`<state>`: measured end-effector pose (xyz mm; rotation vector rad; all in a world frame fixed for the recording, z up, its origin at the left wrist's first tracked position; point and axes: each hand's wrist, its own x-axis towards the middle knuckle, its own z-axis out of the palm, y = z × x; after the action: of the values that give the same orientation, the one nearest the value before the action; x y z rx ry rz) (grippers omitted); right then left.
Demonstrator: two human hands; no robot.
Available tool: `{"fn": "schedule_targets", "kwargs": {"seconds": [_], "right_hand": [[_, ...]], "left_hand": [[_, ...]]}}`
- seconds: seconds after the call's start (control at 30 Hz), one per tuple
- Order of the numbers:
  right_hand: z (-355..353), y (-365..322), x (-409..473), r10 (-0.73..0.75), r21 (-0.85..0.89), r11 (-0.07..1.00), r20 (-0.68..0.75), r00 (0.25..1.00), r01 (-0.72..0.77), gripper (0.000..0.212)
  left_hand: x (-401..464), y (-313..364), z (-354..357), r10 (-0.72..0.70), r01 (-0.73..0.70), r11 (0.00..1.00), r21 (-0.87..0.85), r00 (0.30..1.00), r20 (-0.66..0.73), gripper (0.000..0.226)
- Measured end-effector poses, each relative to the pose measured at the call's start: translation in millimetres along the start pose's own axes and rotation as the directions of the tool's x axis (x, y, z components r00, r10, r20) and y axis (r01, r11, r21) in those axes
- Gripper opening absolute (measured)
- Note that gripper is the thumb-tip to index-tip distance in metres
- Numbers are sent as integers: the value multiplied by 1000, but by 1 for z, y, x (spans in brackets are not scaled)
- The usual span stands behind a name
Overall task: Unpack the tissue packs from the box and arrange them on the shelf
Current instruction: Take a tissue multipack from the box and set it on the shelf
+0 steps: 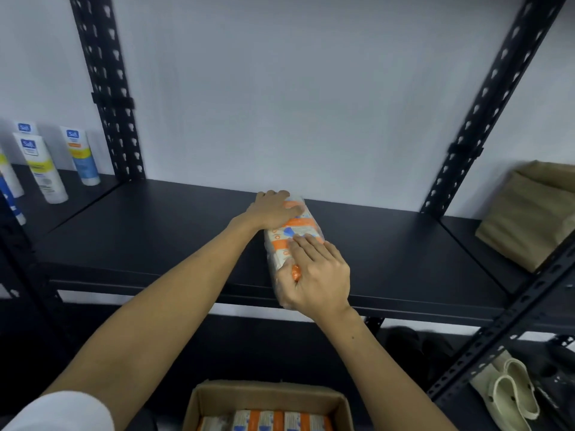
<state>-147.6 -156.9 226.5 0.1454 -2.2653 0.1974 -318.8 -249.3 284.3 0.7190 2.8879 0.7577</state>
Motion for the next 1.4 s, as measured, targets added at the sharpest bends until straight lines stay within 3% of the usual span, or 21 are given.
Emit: {"fn": "schedule_targets", "kwargs": {"seconds": [0.23, 0.37, 0.43, 0.53, 0.63, 0.73, 0.87, 1.0, 1.17, 1.4], "right_hand": [[-22, 11, -2, 80, -5, 997, 244, 967, -81, 51], [-43, 13, -9, 233, 165, 948, 221, 947, -272, 58], [-56, 23, -11, 350, 306, 853, 267, 898, -423, 48], [-65, 44, -17, 462, 413, 635, 474, 750, -653, 52], [-61, 60, -26, 462, 491, 526, 520, 718, -694, 49], [-63, 69, -31, 467, 555, 455, 517, 718, -696, 38], [-78, 88, -36, 496, 617, 381, 493, 715, -689, 29], [-94, 118, -44, 552, 643, 343, 452, 701, -685, 21], [-110, 157, -52, 642, 660, 298, 395, 657, -689, 11], [-112, 218, -47, 774, 648, 225, 334, 538, -727, 40]], "left_hand": [[-30, -13, -5, -25, 21, 976, -215, 1000, -17, 79], [-43, -18, 13, -81, 60, 832, -551, 997, -15, 72], [-47, -12, 23, -145, 103, 678, -728, 989, 5, 66], [-54, 8, 42, -189, 168, 523, -835, 979, 79, 57], [-58, 33, 60, -276, 155, 400, -903, 960, 43, 53], [-55, 57, 73, -336, 145, 340, -929, 942, 24, 54], [-43, 85, 91, -323, 128, 334, -934, 946, 14, 59], [-27, 117, 111, -285, 104, 441, -891, 958, -30, 55], [-5, 163, 135, -169, 94, 498, -862, 986, 10, 56], [38, 217, 167, -77, 89, 514, -853, 995, 58, 57]]}}
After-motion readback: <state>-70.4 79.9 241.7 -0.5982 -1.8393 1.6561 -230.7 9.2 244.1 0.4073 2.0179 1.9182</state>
